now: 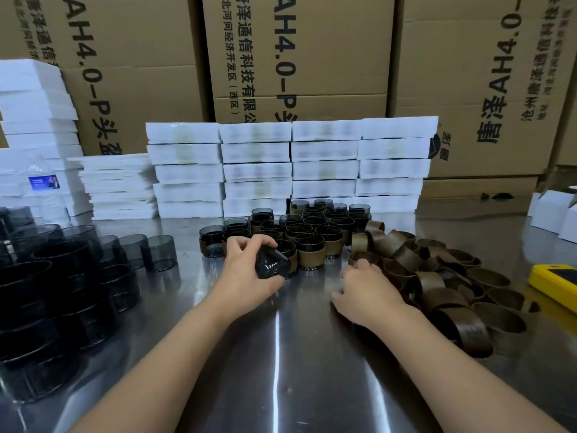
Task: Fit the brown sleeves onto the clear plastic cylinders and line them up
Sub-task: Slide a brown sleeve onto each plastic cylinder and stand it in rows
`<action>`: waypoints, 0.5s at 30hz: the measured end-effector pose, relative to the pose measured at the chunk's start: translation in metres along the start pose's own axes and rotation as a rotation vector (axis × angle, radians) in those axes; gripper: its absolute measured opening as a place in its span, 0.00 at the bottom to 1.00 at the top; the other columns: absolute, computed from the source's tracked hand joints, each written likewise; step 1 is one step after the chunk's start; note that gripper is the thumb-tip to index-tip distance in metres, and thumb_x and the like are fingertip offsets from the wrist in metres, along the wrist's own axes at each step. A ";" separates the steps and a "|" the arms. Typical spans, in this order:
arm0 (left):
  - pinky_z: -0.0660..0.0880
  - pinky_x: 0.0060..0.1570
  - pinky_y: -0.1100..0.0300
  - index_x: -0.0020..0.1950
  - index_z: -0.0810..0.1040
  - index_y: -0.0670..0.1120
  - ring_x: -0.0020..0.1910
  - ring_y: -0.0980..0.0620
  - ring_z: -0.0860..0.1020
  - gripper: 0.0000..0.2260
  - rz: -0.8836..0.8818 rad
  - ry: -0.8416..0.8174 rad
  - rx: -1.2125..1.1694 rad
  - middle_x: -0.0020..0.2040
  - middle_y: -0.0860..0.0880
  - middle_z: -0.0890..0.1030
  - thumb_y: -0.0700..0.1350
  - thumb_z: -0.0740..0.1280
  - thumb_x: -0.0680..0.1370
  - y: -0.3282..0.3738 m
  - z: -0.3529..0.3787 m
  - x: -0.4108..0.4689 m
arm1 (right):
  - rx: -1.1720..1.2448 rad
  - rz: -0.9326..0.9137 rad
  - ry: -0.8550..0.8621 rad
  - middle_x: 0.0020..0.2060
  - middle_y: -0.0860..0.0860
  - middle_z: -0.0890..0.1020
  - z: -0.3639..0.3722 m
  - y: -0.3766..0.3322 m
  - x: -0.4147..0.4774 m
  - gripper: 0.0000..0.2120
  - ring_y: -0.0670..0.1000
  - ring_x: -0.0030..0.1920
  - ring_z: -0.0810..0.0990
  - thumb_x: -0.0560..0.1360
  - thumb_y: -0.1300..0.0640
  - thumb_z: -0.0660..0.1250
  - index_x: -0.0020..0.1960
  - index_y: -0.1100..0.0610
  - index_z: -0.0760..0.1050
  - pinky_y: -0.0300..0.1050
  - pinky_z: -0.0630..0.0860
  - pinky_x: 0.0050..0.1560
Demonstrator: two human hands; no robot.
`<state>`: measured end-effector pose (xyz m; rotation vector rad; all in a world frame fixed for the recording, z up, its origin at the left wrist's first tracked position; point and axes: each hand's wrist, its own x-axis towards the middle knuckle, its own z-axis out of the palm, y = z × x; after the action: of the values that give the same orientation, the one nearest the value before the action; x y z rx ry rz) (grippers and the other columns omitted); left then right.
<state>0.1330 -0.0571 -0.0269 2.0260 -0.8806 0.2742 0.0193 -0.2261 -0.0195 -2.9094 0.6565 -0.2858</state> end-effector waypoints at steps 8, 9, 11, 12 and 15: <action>0.78 0.55 0.53 0.46 0.71 0.63 0.52 0.51 0.80 0.18 -0.129 0.062 -0.412 0.50 0.52 0.81 0.55 0.76 0.61 0.004 0.014 -0.001 | 0.248 -0.392 0.093 0.66 0.50 0.66 0.002 -0.009 -0.001 0.24 0.51 0.64 0.70 0.73 0.70 0.59 0.66 0.53 0.71 0.33 0.62 0.61; 0.79 0.54 0.46 0.45 0.72 0.61 0.52 0.48 0.80 0.19 -0.154 0.093 -0.482 0.50 0.50 0.81 0.56 0.75 0.59 0.005 0.014 0.000 | 0.283 -0.420 0.122 0.67 0.49 0.66 0.002 -0.011 -0.001 0.24 0.50 0.65 0.69 0.73 0.70 0.60 0.66 0.53 0.72 0.29 0.60 0.60; 0.81 0.48 0.46 0.46 0.73 0.60 0.50 0.48 0.82 0.18 -0.187 0.162 -0.590 0.50 0.49 0.81 0.54 0.76 0.60 0.005 0.013 0.002 | 0.335 -0.441 0.179 0.70 0.47 0.63 0.002 -0.012 -0.001 0.22 0.47 0.67 0.67 0.74 0.69 0.61 0.65 0.52 0.73 0.23 0.55 0.57; 0.82 0.44 0.49 0.47 0.73 0.59 0.48 0.49 0.82 0.18 -0.203 0.194 -0.633 0.50 0.49 0.81 0.51 0.76 0.62 0.004 0.012 0.003 | 0.361 -0.438 0.195 0.71 0.47 0.62 0.002 -0.012 -0.001 0.22 0.47 0.68 0.67 0.74 0.68 0.62 0.65 0.52 0.73 0.23 0.55 0.57; 0.80 0.34 0.57 0.51 0.74 0.53 0.42 0.48 0.84 0.14 -0.273 0.225 -0.803 0.45 0.50 0.83 0.43 0.75 0.71 -0.001 0.010 0.004 | 0.477 -0.395 0.224 0.72 0.45 0.58 0.003 -0.012 0.000 0.22 0.47 0.66 0.69 0.74 0.67 0.64 0.65 0.50 0.72 0.34 0.64 0.63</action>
<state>0.1357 -0.0665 -0.0311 1.3053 -0.4513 -0.0157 0.0245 -0.2148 -0.0198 -2.5319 0.0120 -0.7111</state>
